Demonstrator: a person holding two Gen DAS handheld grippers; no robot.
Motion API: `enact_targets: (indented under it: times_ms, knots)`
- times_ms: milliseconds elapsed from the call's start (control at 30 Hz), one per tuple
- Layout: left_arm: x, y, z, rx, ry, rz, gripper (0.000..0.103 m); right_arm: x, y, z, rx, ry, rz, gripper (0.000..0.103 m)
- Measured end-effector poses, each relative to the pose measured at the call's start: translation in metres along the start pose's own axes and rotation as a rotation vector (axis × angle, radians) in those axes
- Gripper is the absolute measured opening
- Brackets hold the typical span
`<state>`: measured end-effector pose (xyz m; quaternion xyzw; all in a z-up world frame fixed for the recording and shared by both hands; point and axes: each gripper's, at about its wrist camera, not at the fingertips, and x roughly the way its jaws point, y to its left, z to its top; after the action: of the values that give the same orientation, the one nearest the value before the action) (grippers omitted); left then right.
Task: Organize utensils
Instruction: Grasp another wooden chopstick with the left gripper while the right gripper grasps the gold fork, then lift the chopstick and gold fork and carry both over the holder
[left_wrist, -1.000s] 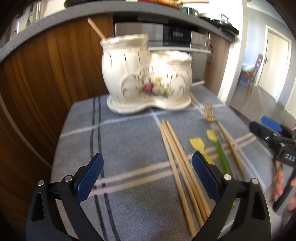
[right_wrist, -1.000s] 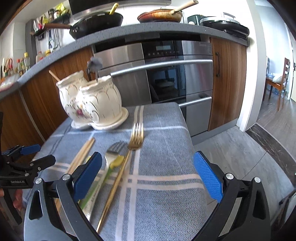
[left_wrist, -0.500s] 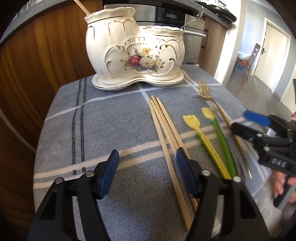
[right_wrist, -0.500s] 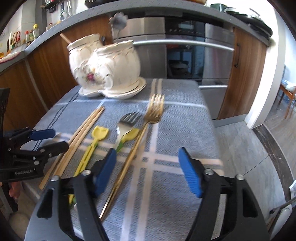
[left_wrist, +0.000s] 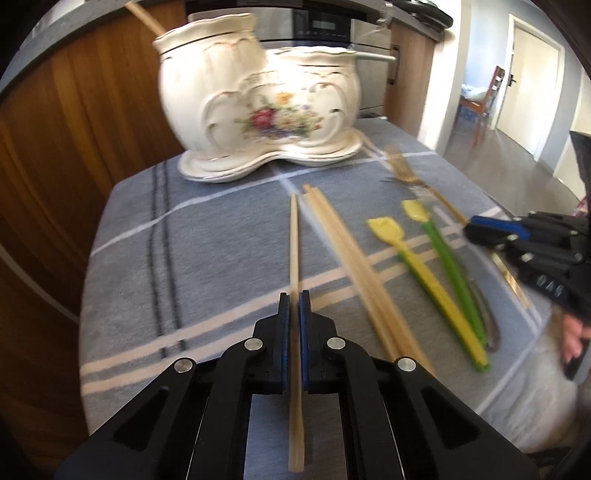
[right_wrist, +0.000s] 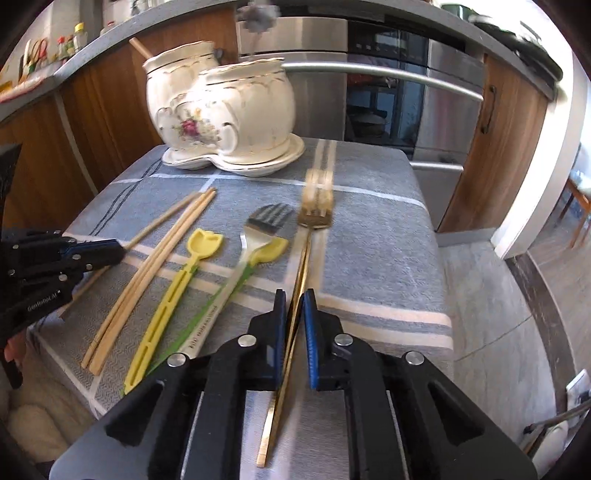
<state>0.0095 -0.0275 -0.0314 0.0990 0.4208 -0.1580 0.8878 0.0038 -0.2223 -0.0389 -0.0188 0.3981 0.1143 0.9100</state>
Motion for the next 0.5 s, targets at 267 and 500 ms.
enact_targets:
  times_ms: [267,500]
  knots:
    - [0.001,0.014,0.004,-0.032,0.039,-0.006,0.01,0.006,-0.003,0.011,-0.005,0.024,-0.016,0.021]
    - [0.009,0.008,0.013,-0.024,0.041,0.001,0.014,0.024,-0.006,0.026,0.0,0.037,-0.02,0.021]
